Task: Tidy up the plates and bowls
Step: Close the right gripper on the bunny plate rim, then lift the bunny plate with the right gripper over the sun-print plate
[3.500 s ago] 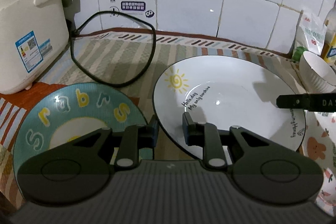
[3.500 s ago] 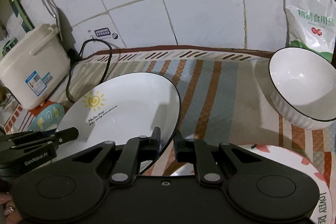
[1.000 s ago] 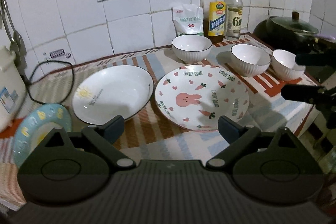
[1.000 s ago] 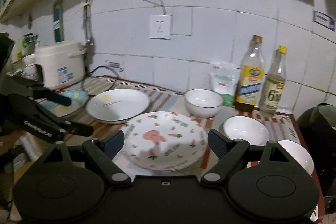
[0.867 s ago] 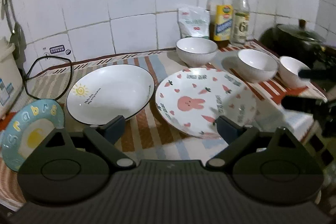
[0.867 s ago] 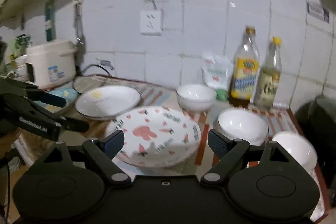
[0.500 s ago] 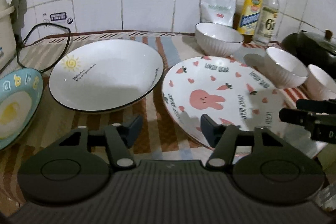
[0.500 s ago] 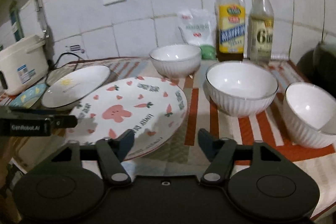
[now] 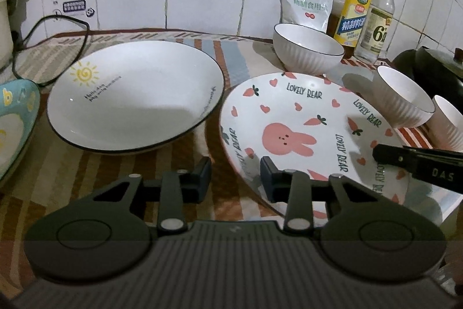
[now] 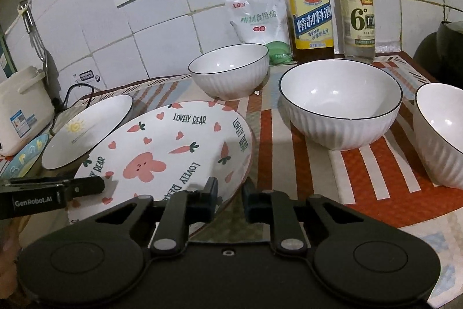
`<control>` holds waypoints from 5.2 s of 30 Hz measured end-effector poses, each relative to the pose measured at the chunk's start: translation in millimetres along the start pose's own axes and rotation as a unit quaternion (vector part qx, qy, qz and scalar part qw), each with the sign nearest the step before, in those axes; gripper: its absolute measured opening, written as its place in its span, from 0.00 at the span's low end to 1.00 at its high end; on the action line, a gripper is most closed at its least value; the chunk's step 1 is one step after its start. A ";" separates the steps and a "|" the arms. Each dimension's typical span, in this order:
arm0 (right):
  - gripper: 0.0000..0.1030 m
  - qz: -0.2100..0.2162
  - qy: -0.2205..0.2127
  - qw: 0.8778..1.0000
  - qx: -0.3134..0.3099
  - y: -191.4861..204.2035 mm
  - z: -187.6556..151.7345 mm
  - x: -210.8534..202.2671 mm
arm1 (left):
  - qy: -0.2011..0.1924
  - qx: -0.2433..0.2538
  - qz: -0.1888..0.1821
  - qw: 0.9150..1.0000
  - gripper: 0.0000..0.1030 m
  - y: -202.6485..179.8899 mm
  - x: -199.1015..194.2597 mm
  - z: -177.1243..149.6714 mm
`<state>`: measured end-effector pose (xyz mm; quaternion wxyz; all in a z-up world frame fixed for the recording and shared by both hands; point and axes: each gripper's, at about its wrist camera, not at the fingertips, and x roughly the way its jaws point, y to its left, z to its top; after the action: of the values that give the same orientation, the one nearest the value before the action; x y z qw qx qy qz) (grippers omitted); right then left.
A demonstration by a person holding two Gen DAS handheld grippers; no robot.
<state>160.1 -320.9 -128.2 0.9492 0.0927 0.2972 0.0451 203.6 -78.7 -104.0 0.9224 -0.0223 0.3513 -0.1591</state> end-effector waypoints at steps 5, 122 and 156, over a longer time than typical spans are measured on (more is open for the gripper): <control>0.27 0.013 0.012 1.000 0.009 -2.7 4.0 11.1 | 0.006 -0.010 -0.010 1.000 0.30 -2.5 5.7 1.4; 0.20 0.176 0.150 0.971 -0.066 126.5 95.6 137.0 | 0.009 -0.025 0.097 0.995 0.24 164.6 1.7 70.7; 0.31 0.157 0.287 0.942 -0.076 144.4 128.4 146.1 | 0.053 -0.028 0.065 0.996 0.23 176.9 4.1 78.8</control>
<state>348.8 -178.2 -76.6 0.8087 0.0485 0.5346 0.2407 307.3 82.2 -74.4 0.9098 -0.0165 0.4048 -0.0902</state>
